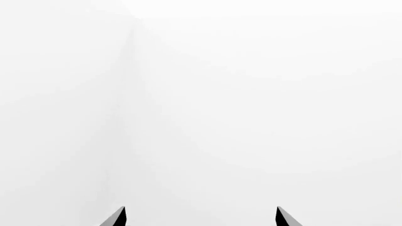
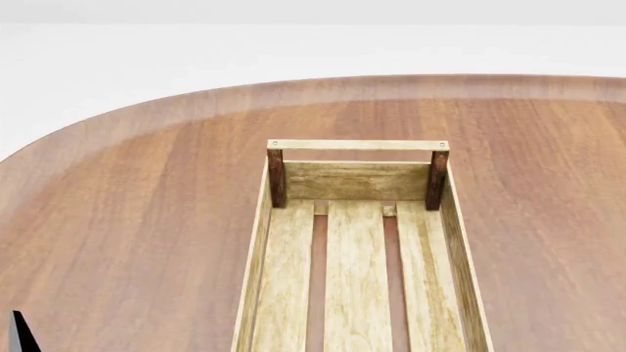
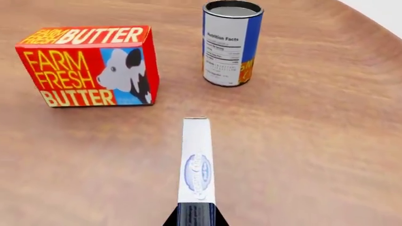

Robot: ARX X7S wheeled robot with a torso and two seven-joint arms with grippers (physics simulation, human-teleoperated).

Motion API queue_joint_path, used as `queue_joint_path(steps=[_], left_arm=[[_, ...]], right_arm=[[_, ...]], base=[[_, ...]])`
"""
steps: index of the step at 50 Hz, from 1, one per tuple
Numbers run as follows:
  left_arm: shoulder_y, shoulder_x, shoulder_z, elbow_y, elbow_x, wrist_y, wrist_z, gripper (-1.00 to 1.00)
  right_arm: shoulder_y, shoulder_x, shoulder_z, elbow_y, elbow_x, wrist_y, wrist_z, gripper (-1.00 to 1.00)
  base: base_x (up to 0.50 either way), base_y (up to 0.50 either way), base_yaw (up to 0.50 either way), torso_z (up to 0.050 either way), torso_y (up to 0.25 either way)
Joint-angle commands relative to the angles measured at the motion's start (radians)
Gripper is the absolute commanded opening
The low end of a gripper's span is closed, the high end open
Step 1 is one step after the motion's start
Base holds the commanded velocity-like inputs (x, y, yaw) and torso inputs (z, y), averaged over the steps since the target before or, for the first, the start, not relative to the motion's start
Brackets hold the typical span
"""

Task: Pick up the cream cheese and put it in the tray.

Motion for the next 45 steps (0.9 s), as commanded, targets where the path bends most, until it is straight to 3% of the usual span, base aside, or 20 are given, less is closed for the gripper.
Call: queue_joint_path(steps=[1, 18, 45], left_arm=[[-0.003, -0.001, 0.002, -0.003, -0.002, -0.001, -0.002, 1.0], [-0.001, -0.006, 0.003, 0.005, -0.01, -0.007, -0.005, 1.0], [0.001, -0.013, 0.002, 0.006, -0.018, 0.005, -0.012, 1.0]], right_arm=[[-0.079, 0.001, -0.028, -0.221, -0.035, 0.055, 0.036, -1.0], [-0.149, 0.023, -0.079, -0.473, -0.071, 0.12, 0.08, -1.0], [-0.075, 0.129, -0.171, -0.76, -0.12, 0.354, 0.151, -1.0]], base=[[0.0, 0.0, 0.0, 0.0, 0.0], [0.0, 0.0, 0.0, 0.0, 0.0], [0.0, 0.0, 0.0, 0.0, 0.0]])
